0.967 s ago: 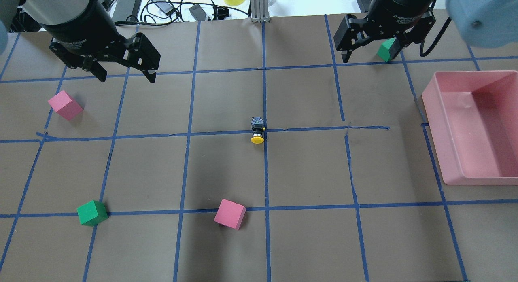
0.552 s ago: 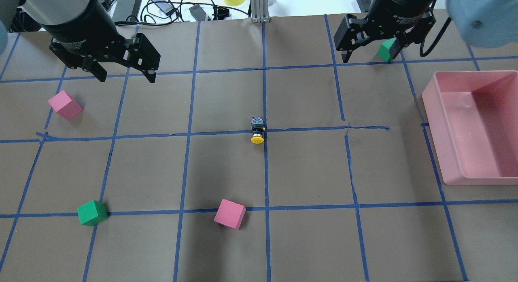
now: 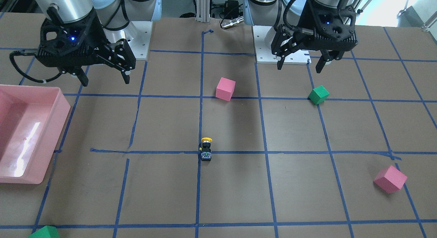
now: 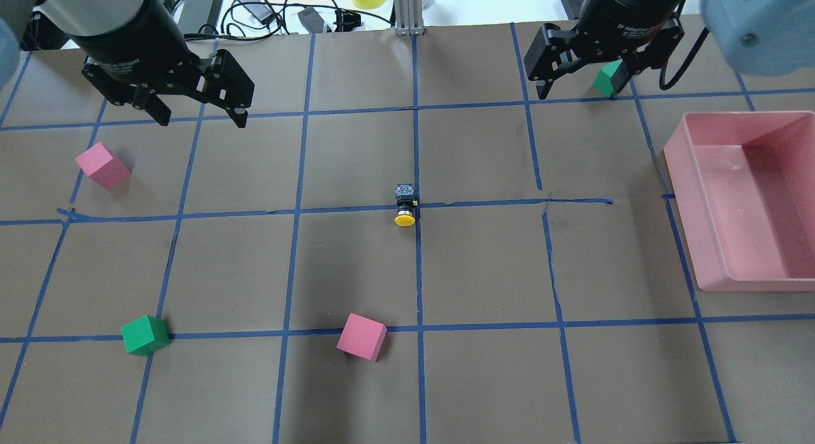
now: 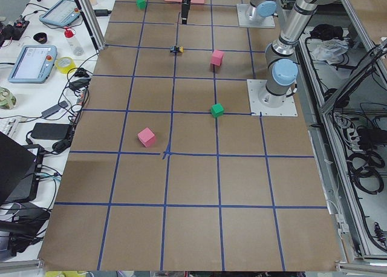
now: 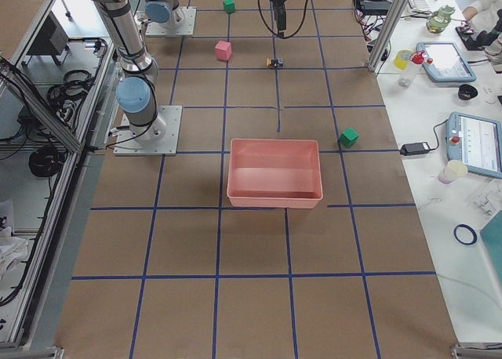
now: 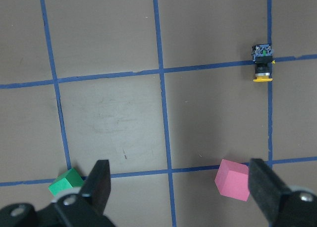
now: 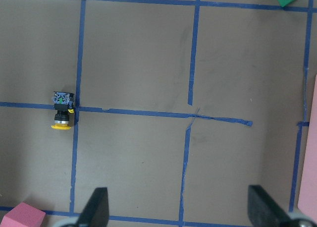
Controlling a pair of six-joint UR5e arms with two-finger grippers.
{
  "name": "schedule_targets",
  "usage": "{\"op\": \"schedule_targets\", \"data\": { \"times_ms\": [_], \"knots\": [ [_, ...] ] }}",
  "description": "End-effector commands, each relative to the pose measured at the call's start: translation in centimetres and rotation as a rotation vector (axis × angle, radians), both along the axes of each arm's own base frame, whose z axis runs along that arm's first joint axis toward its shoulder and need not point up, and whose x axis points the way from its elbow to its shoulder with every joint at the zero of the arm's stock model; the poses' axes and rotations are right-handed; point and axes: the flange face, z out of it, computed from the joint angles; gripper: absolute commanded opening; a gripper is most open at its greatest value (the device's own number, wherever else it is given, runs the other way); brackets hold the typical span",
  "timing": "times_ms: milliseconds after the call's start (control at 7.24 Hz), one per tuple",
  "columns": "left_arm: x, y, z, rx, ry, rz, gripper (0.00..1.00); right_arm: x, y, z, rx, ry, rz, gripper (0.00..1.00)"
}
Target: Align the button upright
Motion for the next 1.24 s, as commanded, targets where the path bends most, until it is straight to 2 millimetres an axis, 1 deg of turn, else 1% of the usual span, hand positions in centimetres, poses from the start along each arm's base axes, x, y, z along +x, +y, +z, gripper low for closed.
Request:
{"op": "schedule_targets", "data": {
  "times_ms": [0,276,552,690,967,1105],
  "knots": [
    [-0.5,-0.8,-0.5,-0.012,0.013,0.004,1.0,0.0,0.0,0.0,0.0,0.002,-0.001,1.0],
    [-0.6,-1.3,-1.4,-0.003,0.01,-0.002,1.0,-0.1,0.0,-0.1,0.002,0.002,-0.001,1.0],
    [-0.6,-1.6,-1.8,0.003,0.009,-0.009,1.0,-0.1,0.0,-0.1,0.002,0.002,-0.001,1.0],
    [-1.2,-1.2,-2.6,0.017,0.005,-0.021,1.0,-0.2,-0.1,-0.1,0.003,0.002,-0.002,1.0],
    [-3.8,-1.1,-5.6,-0.081,0.012,-0.024,1.0,-0.2,-0.1,-0.2,0.005,0.004,0.001,1.0],
    [-4.1,-1.1,-7.3,-0.109,0.02,-0.02,1.0,-0.2,-0.1,-0.2,0.005,0.004,-0.001,1.0]
  ]
}}
